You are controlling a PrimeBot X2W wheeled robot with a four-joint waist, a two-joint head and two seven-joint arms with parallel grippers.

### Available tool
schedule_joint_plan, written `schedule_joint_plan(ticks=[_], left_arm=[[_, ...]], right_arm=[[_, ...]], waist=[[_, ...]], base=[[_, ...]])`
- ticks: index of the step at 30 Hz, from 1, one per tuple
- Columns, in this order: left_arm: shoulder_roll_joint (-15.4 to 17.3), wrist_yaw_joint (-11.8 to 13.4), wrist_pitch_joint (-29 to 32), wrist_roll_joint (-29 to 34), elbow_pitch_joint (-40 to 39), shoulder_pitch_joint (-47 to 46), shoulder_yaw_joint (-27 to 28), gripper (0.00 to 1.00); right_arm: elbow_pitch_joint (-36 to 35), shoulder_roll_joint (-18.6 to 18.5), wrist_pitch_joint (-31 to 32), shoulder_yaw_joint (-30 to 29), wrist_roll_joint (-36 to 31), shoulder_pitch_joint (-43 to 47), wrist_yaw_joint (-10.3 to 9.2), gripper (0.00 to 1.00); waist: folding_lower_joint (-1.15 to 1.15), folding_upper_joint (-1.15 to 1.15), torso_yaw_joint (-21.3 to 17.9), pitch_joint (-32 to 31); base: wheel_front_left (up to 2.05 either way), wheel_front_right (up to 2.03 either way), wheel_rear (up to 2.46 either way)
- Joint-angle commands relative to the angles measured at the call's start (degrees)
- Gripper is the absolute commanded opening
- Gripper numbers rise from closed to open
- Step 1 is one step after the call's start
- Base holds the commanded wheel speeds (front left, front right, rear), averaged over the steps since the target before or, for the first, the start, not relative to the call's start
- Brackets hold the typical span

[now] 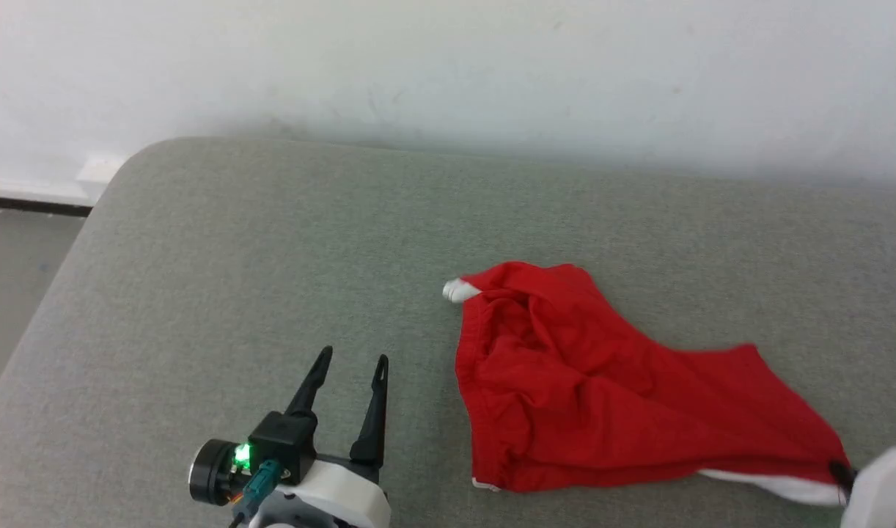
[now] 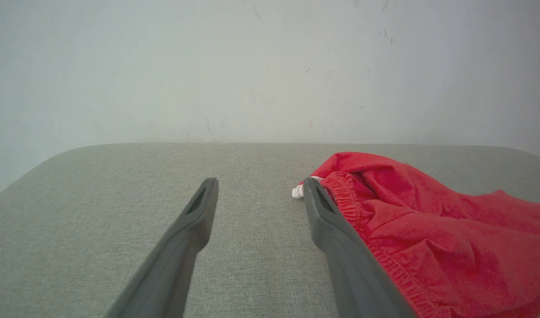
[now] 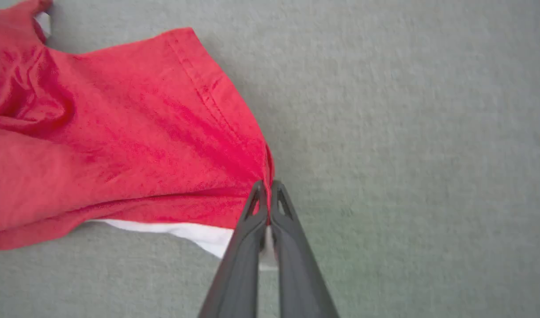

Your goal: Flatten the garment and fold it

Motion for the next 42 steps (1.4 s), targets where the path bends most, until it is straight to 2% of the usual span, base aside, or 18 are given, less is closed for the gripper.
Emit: schedule_joint_plan(ticks=[1,4,5,6,10,14,17,20,25,31,34,35,36,38,42], left_arm=[[-0.2,-0.5,-0.3,0.3,0.3,0.7,0.1,1.00],[-0.7,-1.0,-0.3,0.5,1.1,0.4,-0.1,1.00],[-0.9,-1.2,-0.3,0.6,1.3,0.3,-0.1,1.00],[-1.0,-1.3,-0.3,0.6,1.5,0.2,-0.2,1.00],[-1.8,-2.5,-0.3,-0.1,2.7,-0.5,-0.6,1.00],[-2.6,-4.7,1.1,-2.0,5.0,-2.5,-2.1,1.00],[-3.1,-6.2,5.4,-3.4,6.6,-5.6,-3.4,1.00],[-3.4,-6.3,11.8,-4.7,8.7,-9.0,-3.8,1.00],[-2.1,-3.9,20.5,-3.2,12.7,-15.3,-3.5,1.00],[-0.9,-4.0,25.4,-3.1,17.1,-19.9,-3.5,1.00],[-0.4,-4.9,24.7,-3.1,18.6,-21.3,-3.7,1.00],[-0.5,-5.4,23.6,-3.4,18.8,-21.6,-3.7,0.36],[-0.4,-5.8,22.6,-3.3,18.9,-21.9,-3.9,0.00],[-0.4,-6.3,20.9,-3.2,19.0,-21.9,-4.3,0.00],[-0.3,-5.7,17.4,-3.0,17.2,-21.4,-4.1,0.00]], right_arm=[[-0.6,1.0,0.7,-0.8,-0.7,1.2,-0.08,0.00],[-1.5,3.3,1.0,-4.0,-3.8,3.2,-0.08,0.00],[-1.9,3.6,-0.4,-4.1,-5.2,3.2,-0.08,0.58],[-1.9,4.4,-1.6,-4.9,-6.6,3.0,-0.08,1.00],[-4.5,6.6,-9.0,-2.7,-7.6,0.6,-0.08,1.00],[-8.0,6.4,-18.0,1.0,-7.9,-1.2,-0.08,1.00],[-9.4,6.3,-23.4,2.7,-8.2,-2.0,-0.08,1.00],[-10.1,6.2,-27.1,4.3,-8.8,-2.5,-0.08,1.00],[-9.6,6.7,-30.5,6.4,-8.7,-2.9,-0.08,1.00],[-7.9,7.2,-32.4,7.2,-8.3,-3.4,-0.08,1.00],[-7.2,7.5,-33.2,7.6,-7.8,-3.9,-0.08,1.00],[-7.0,7.5,-33.5,7.7,-7.5,-4.1,-0.08,1.00],[-6.7,7.6,-33.7,7.7,-7.2,-4.2,-0.08,1.00],[-5.9,7.4,-34.1,7.7,-7.4,-4.2,-0.08,1.00],[-5.2,7.2,-34.5,7.4,-7.5,-4.1,-0.08,1.00]], waist=[[0.00,-0.01,-1.8,-0.6],[0.00,-0.01,-2.7,-0.5],[0.00,-0.01,-3.0,-0.4],[0.00,-0.01,-3.3,-0.3],[0.00,-0.01,-4.3,0.1],[0.00,-0.01,-5.6,1.0],[0.00,-0.01,-6.8,2.1],[0.00,-0.01,-8.4,3.6],[0.00,-0.01,-11.2,6.3],[0.00,-0.01,-13.5,8.9],[0.00,-0.01,-14.0,9.6],[0.00,-0.01,-14.0,9.8],[0.00,-0.01,-14.1,9.8],[0.00,-0.01,-13.8,9.6],[0.00,-0.01,-13.2,8.8]], base=[[0.00,0.00,0.00],[0.00,0.00,0.00],[0.00,0.00,0.00],[0.00,0.00,0.00],[0.00,0.00,0.00],[0.00,0.00,0.00],[0.00,0.00,0.00],[0.00,0.00,0.00],[0.00,0.00,0.00],[0.00,0.00,0.00],[0.00,0.00,0.00],[0.00,0.00,0.00],[0.00,0.00,0.00],[0.00,0.00,0.00],[0.00,0.00,0.00]])
